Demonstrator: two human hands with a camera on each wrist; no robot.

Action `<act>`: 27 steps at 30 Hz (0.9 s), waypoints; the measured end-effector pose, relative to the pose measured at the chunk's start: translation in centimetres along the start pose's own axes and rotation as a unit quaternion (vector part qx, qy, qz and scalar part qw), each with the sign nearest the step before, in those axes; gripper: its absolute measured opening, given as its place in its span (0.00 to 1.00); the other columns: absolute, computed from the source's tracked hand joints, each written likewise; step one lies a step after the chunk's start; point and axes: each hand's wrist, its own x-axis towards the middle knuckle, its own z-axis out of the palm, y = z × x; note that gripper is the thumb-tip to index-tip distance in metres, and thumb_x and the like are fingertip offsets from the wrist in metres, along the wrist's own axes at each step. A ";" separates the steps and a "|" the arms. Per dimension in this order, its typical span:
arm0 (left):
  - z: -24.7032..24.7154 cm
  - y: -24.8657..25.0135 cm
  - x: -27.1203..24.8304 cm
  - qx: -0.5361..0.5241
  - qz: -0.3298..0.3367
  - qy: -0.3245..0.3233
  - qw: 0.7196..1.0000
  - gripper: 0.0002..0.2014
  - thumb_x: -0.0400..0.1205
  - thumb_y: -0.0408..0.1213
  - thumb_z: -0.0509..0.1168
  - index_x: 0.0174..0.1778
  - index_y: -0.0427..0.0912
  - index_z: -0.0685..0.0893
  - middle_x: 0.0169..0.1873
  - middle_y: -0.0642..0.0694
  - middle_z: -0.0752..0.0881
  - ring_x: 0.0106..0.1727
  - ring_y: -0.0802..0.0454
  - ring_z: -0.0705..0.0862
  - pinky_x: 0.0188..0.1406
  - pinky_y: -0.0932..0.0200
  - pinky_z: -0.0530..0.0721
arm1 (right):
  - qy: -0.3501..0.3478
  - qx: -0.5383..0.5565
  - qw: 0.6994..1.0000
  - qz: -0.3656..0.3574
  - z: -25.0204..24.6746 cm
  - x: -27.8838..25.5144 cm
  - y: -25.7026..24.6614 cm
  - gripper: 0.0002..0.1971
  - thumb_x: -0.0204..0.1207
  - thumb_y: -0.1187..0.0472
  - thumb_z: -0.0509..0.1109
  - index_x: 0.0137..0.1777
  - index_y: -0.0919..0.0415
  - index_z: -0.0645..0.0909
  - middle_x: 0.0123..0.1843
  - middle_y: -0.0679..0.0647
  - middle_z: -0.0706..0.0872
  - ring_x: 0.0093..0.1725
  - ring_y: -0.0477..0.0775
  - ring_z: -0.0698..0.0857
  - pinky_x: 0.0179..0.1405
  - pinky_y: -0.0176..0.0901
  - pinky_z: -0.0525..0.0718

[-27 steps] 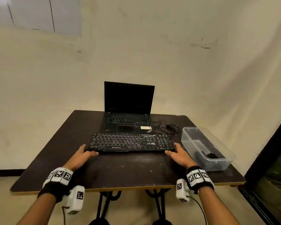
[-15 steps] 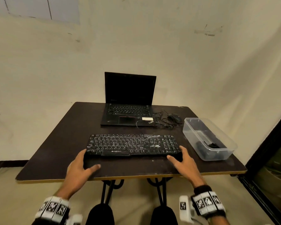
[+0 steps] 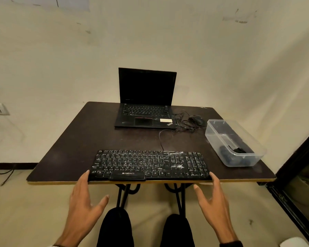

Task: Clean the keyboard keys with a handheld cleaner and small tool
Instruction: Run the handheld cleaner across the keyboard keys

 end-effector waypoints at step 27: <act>0.5 2.8 2.6 0.132 0.083 0.011 0.988 0.58 0.67 0.77 0.64 0.88 0.43 0.64 0.86 0.42 0.69 0.92 0.44 0.57 0.89 0.35 0.53 | 0.104 0.024 0.992 -0.061 -4.6 3.4 -1.3 0.24 0.84 0.55 0.78 0.79 0.53 0.82 0.75 0.45 0.86 0.74 0.45 0.83 0.76 0.49 0.79</act>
